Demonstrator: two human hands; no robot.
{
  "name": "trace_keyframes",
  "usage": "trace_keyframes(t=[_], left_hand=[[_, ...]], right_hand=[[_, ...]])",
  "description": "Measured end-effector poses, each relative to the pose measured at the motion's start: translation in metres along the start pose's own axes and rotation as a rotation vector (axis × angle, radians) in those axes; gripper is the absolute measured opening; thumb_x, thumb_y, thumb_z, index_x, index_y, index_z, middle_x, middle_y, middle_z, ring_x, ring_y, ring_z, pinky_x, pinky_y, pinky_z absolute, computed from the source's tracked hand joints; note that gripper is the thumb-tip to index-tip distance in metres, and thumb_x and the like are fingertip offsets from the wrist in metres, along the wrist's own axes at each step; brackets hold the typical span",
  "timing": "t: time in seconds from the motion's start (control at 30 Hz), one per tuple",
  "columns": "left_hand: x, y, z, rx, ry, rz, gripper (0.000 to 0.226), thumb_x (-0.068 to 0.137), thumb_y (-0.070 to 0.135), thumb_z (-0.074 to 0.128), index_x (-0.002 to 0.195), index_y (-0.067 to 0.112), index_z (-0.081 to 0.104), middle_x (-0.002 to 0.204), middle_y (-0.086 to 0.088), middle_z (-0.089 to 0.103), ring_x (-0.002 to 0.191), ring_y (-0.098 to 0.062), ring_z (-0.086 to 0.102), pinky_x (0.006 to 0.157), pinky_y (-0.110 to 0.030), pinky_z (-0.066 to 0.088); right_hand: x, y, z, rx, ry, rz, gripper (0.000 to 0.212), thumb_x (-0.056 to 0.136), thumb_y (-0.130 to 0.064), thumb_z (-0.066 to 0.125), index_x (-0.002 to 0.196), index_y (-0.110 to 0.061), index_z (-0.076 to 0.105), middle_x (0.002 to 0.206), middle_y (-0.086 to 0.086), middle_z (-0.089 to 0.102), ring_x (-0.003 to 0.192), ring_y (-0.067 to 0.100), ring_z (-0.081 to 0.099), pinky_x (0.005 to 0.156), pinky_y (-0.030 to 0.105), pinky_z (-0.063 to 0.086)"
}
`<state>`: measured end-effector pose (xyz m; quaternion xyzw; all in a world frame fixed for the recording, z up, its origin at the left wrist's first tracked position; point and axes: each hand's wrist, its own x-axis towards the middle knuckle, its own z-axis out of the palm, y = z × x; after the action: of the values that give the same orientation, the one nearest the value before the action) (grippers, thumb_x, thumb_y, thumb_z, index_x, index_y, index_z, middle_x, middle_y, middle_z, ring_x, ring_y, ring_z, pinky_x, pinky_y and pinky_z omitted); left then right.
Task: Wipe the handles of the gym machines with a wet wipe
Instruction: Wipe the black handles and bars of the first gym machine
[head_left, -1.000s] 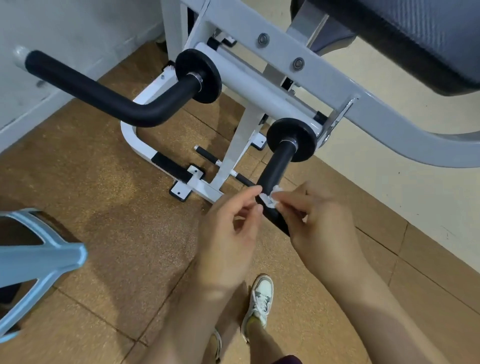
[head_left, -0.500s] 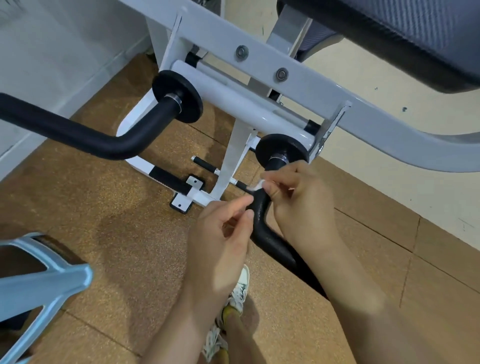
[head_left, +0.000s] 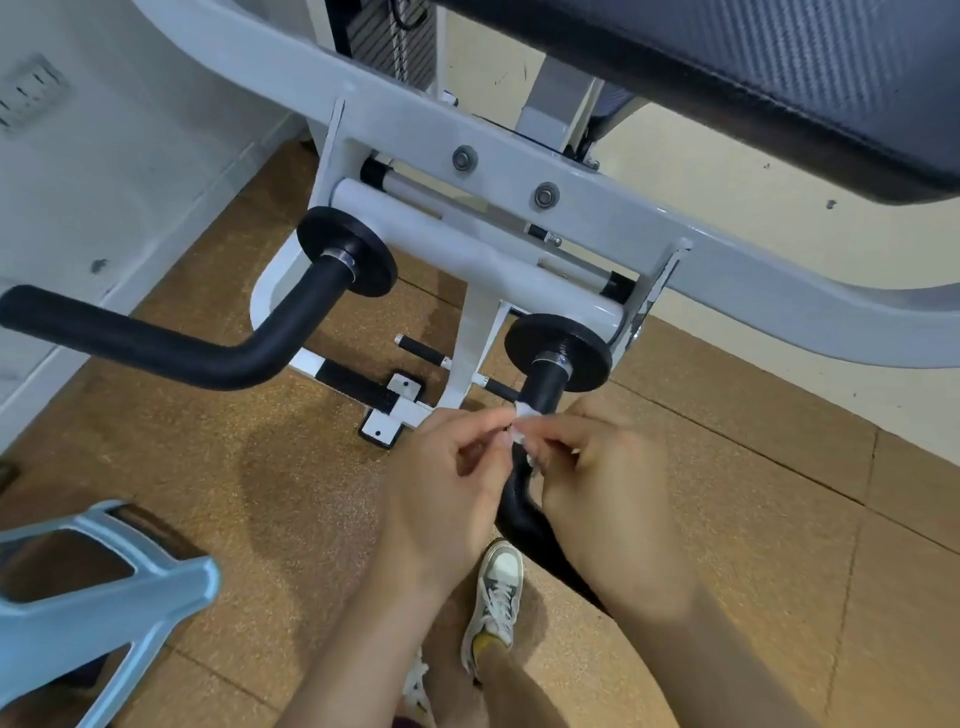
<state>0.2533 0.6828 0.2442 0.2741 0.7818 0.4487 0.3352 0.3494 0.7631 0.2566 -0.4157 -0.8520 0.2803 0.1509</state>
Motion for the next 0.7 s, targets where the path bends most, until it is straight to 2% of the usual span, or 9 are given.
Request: trace_keyframes(t=[0.1,0.2,0.3,0.37,0.47,0.53,0.6,0.63,0.7], left_hand=[[0.004,0.000,0.000,-0.016,-0.041,-0.020,0.027,0.091,0.020,0.060,0.113,0.035,0.067,0.092,0.017,0.060,0.085,0.006,0.057,0.071,-0.006,0.043],[0.009,0.000,0.001,-0.027,-0.092,0.002,0.029,0.092,0.019,0.058,0.117,0.034,0.065,0.092,0.014,0.058,0.084,0.006,0.055,0.070,-0.004,0.042],[0.015,-0.002,-0.003,-0.029,-0.130,0.026,0.031,0.093,0.020,0.057,0.120,0.033,0.063,0.093,0.015,0.058,0.088,0.006,0.056,0.072,-0.005,0.043],[0.018,-0.004,-0.006,-0.056,-0.170,0.043,0.034,0.094,0.019,0.055,0.123,0.035,0.060,0.101,0.016,0.059,0.094,0.008,0.055,0.076,-0.004,0.043],[0.026,-0.003,-0.005,-0.065,-0.166,0.098,0.036,0.094,0.016,0.054,0.124,0.035,0.060,0.109,0.017,0.059,0.098,0.009,0.055,0.081,-0.010,0.047],[0.036,-0.003,0.002,-0.080,-0.110,0.104,0.033,0.094,0.014,0.053,0.121,0.030,0.063,0.114,0.016,0.061,0.104,0.007,0.056,0.090,-0.020,0.050],[0.044,-0.001,0.009,-0.112,-0.093,0.111,0.028,0.094,0.017,0.055,0.117,0.026,0.066,0.113,0.015,0.064,0.106,0.003,0.057,0.093,-0.026,0.050],[0.048,0.001,0.011,-0.100,-0.089,0.136,0.025,0.093,0.020,0.057,0.115,0.026,0.068,0.109,0.015,0.066,0.103,0.002,0.058,0.091,-0.025,0.050],[0.053,0.007,0.016,0.015,-0.056,0.224,0.018,0.091,0.029,0.060,0.105,0.026,0.072,0.097,0.013,0.070,0.089,0.001,0.061,0.080,-0.021,0.051]], right_hand=[[0.030,0.009,0.006,-0.036,0.079,0.188,0.019,0.086,-0.010,0.066,0.098,-0.021,0.075,0.085,0.002,0.064,0.076,0.019,0.060,0.063,0.021,0.035],[0.033,0.007,0.017,-0.026,0.188,0.340,0.021,0.091,-0.017,0.060,0.107,-0.022,0.072,0.094,0.002,0.066,0.086,0.020,0.061,0.071,0.026,0.040],[0.035,0.000,0.027,0.034,0.302,0.464,0.020,0.091,-0.018,0.058,0.104,-0.021,0.073,0.096,0.001,0.068,0.088,0.019,0.062,0.075,0.031,0.048],[0.037,-0.004,0.030,-0.014,0.358,0.429,0.019,0.090,-0.013,0.059,0.101,-0.017,0.074,0.094,0.002,0.066,0.085,0.021,0.061,0.070,0.027,0.046],[0.032,-0.013,0.032,-0.054,0.302,0.268,0.020,0.085,-0.005,0.057,0.094,-0.010,0.074,0.088,0.001,0.055,0.078,0.017,0.050,0.064,0.008,0.031],[0.032,-0.014,0.031,-0.064,0.249,0.219,0.020,0.083,-0.005,0.059,0.093,-0.013,0.075,0.087,-0.004,0.051,0.079,0.013,0.047,0.064,0.007,0.030],[0.032,-0.010,0.025,-0.061,0.252,0.207,0.025,0.083,-0.005,0.064,0.104,-0.018,0.073,0.087,-0.008,0.054,0.080,0.008,0.051,0.067,0.005,0.035],[0.031,-0.007,0.022,-0.026,0.255,0.226,0.029,0.083,-0.004,0.065,0.109,-0.018,0.071,0.090,-0.007,0.059,0.082,0.008,0.055,0.072,0.007,0.038],[0.026,-0.005,0.018,0.084,0.282,0.323,0.031,0.083,-0.003,0.067,0.110,-0.018,0.067,0.099,-0.004,0.066,0.088,0.009,0.062,0.078,0.019,0.048]])
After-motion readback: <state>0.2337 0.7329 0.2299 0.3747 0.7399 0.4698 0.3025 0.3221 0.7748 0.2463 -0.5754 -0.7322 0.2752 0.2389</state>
